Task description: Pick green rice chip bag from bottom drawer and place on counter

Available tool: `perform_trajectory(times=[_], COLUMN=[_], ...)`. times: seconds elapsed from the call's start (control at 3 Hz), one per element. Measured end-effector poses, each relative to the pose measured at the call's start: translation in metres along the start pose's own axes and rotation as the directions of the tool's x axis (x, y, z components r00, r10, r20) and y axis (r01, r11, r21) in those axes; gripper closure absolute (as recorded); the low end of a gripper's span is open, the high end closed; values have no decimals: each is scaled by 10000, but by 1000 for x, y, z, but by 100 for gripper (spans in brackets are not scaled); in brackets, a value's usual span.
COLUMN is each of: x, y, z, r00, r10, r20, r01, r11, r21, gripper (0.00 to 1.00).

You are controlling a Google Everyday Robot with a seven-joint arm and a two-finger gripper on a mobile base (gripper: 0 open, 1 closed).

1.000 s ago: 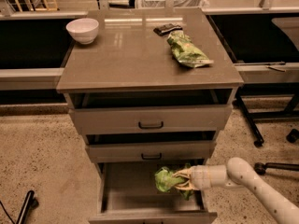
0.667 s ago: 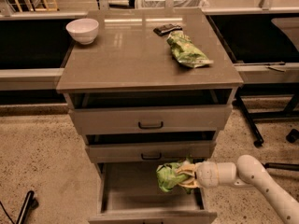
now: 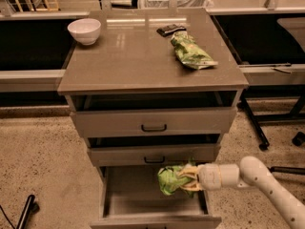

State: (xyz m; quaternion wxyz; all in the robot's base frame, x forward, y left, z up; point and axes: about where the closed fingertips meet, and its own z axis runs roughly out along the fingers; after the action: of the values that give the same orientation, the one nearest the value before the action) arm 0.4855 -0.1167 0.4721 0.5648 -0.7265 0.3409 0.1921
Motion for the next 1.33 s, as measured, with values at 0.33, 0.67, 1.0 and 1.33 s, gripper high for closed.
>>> perform_trajectory(times=[0.33,0.67,1.0,1.33], x=[-62,-139,-213,-240], y=[-79,-169,-254,-301], z=[1,-2,-16,-22], r00=[9795,9099,8041,7628], r10=[-1931,-3988,-5912,-6463], r20=[577,1145,631,-229], r01=[1960,4108,5908,6274], r11=[9794,9046,7825,7481], r21=[-485,-1136,-1965,-2161], gripper=[100,100,100,100])
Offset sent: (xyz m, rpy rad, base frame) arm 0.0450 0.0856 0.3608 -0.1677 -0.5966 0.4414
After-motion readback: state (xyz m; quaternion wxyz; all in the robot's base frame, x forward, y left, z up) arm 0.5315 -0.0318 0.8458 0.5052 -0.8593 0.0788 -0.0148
